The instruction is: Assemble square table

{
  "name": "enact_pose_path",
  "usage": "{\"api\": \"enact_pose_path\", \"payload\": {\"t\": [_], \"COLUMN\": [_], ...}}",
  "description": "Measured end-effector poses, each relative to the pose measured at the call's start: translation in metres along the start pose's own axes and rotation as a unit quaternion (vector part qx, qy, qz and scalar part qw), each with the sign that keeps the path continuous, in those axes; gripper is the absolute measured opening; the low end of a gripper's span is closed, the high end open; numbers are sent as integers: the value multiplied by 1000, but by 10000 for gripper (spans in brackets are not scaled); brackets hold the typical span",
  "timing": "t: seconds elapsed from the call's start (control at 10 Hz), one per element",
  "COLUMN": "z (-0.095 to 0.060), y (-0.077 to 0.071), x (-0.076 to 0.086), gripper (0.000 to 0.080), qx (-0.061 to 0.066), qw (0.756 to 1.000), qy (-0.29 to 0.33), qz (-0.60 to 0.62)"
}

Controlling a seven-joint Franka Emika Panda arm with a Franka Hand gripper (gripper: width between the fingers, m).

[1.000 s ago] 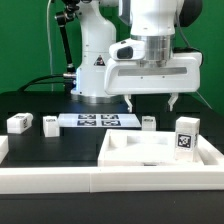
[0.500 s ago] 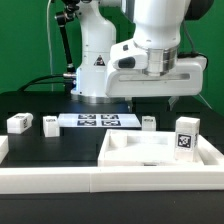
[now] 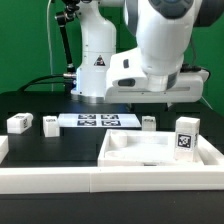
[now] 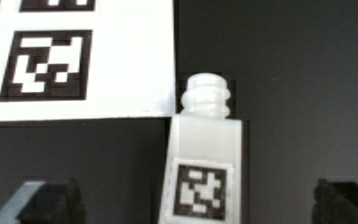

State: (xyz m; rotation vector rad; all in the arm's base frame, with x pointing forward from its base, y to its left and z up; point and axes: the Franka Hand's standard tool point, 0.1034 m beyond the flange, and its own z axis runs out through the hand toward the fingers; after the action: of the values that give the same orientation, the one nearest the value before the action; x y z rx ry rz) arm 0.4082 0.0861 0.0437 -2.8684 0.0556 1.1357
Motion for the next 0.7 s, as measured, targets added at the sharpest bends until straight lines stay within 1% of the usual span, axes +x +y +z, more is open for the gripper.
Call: {"api": "enact_pose_path", "payload": {"t": [0.1, 0.2, 0.3, 0.4, 0.5, 0.7], "z": [1, 0, -1, 1, 1, 5], "y": [-1, -4, -5, -4, -3, -1], "x": [-3, 2, 5, 2, 9, 14], "gripper": [649, 649, 649, 649, 649, 649], "qx": [-2, -3, -4, -4, -3, -2], "qw": [999, 998, 997, 994, 993, 994], "qy": [-39, -65, -77, -114, -115, -108], "qz": [-1, -2, -3, -2, -2, 0]}}
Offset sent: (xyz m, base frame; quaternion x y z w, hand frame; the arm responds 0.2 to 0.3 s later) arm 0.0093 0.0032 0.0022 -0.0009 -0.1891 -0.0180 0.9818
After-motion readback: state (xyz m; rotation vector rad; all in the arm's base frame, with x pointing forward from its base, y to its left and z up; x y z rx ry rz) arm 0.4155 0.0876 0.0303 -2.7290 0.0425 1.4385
